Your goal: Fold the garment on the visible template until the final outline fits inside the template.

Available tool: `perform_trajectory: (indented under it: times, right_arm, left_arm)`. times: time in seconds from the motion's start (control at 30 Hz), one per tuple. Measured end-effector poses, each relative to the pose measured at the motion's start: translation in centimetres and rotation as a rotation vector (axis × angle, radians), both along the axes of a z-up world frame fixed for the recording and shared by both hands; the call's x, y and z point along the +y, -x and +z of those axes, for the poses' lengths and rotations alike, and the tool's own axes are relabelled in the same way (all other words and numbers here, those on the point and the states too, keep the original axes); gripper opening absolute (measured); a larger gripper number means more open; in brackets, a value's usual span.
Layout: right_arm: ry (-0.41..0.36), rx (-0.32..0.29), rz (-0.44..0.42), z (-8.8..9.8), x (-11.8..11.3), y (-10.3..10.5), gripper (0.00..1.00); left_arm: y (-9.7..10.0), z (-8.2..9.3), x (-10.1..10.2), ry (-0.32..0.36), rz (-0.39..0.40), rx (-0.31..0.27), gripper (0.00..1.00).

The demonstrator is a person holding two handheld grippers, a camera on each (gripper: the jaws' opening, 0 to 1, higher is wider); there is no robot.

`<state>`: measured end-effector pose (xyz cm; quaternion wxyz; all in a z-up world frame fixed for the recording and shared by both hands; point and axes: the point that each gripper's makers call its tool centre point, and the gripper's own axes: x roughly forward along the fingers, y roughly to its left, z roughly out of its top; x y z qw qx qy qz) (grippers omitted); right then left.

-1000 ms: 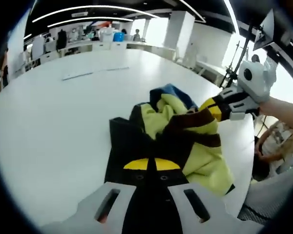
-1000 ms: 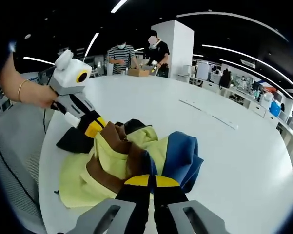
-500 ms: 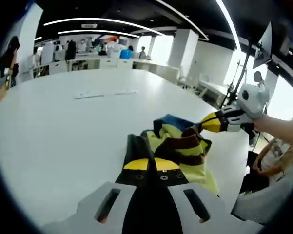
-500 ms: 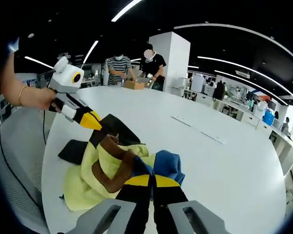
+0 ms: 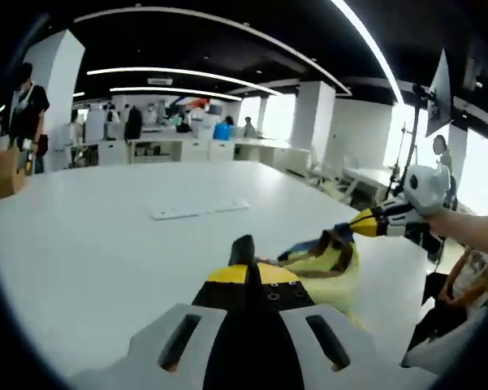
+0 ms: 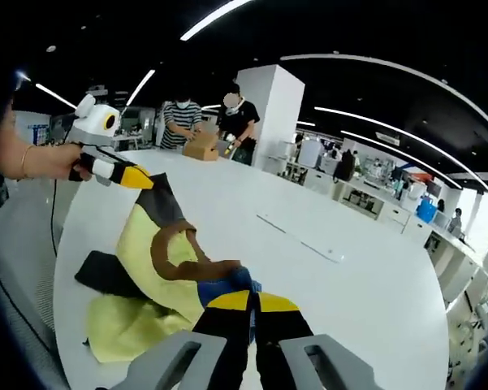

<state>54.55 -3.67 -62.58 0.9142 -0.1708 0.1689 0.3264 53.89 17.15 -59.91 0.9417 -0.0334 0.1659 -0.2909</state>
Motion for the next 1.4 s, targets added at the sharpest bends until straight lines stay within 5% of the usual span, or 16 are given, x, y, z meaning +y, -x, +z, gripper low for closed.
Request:
perform_trajectory:
  times: [0.37, 0.53, 0.87, 1.2, 1.4]
  right_arm:
    - [-0.029, -0.093, -0.02, 3.0, 1.1, -4.3, 0.0]
    - [-0.044, -0.102, -0.066, 3.1, 1.5, -7.0, 0.0]
    - [-0.076, -0.069, -0.156, 1.0, 1.4, -11.9, 0.0]
    - [-0.116, 0.009, -0.242, -3.0, 1.7, -15.5, 0.0]
    - [-0.125, 0.062, -0.299, -5.7, 1.7, -17.0, 0.0]
  left_arm:
    - [-4.3, 3.3, 1.1, -0.005, 0.085, -0.099, 0.0]
    - [-6.7, 2.9, 1.7, -0.019, 0.128, -0.093, 0.0]
    - [-11.3, 0.0, 2.6, -0.018, 0.186, -0.036, 0.0]
    - [-14.9, -3.3, 3.6, -0.004, 0.242, 0.015, 0.0]
    - [-16.5, -5.7, 3.3, -0.092, 0.244, 0.028, 0.0]
